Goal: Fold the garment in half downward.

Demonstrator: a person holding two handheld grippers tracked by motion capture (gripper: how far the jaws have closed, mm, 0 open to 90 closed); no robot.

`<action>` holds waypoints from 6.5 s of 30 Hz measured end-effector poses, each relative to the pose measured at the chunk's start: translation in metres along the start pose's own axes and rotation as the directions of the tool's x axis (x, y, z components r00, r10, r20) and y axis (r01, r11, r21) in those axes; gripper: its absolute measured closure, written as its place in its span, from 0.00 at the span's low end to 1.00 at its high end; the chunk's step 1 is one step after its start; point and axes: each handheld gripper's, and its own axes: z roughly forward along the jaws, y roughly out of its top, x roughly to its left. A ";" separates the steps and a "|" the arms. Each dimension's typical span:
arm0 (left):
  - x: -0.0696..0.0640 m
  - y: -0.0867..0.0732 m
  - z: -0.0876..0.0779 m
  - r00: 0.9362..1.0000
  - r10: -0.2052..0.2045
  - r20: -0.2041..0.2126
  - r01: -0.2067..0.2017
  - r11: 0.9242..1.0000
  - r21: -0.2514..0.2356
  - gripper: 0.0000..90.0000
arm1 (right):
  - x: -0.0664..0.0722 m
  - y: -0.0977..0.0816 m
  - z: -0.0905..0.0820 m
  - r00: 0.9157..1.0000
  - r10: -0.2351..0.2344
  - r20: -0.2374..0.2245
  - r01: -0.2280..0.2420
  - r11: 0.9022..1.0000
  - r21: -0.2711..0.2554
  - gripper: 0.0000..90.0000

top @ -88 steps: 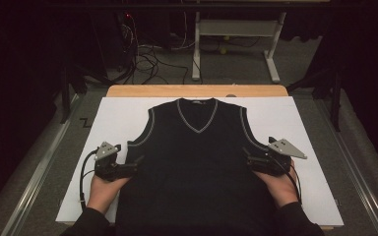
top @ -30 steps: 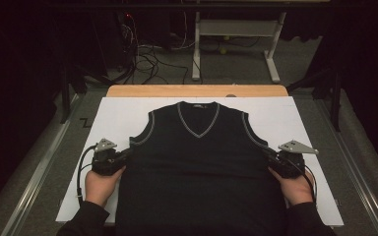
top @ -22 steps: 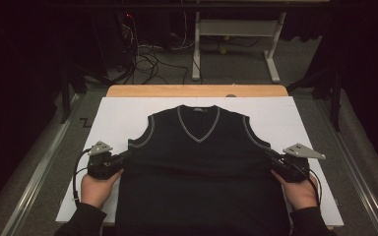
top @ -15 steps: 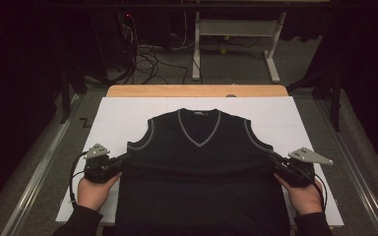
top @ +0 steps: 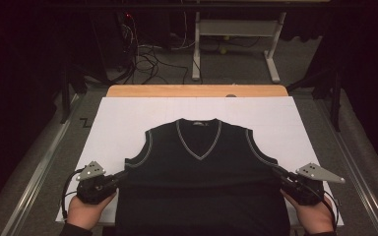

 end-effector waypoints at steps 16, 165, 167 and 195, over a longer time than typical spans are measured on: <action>-0.003 -0.032 0.004 1.000 0.025 0.001 -0.025 0.990 0.139 0.89 | 0.008 -0.038 -0.011 0.999 -0.008 -0.047 0.015 0.991 0.132 0.88; 0.007 0.034 0.044 0.996 -0.031 0.081 0.040 0.994 -0.104 0.79 | 0.019 0.024 0.048 0.998 -0.051 -0.037 0.046 0.990 -0.135 0.87; 0.004 0.029 0.040 0.996 -0.027 0.089 0.037 0.994 -0.107 0.79 | 0.020 0.020 0.044 0.998 -0.053 -0.042 0.047 0.990 -0.136 0.87; -0.046 -0.020 -0.015 0.988 -0.007 0.151 0.019 0.997 -0.081 0.79 | 0.049 -0.024 -0.035 0.993 -0.019 -0.113 0.005 0.992 -0.125 0.87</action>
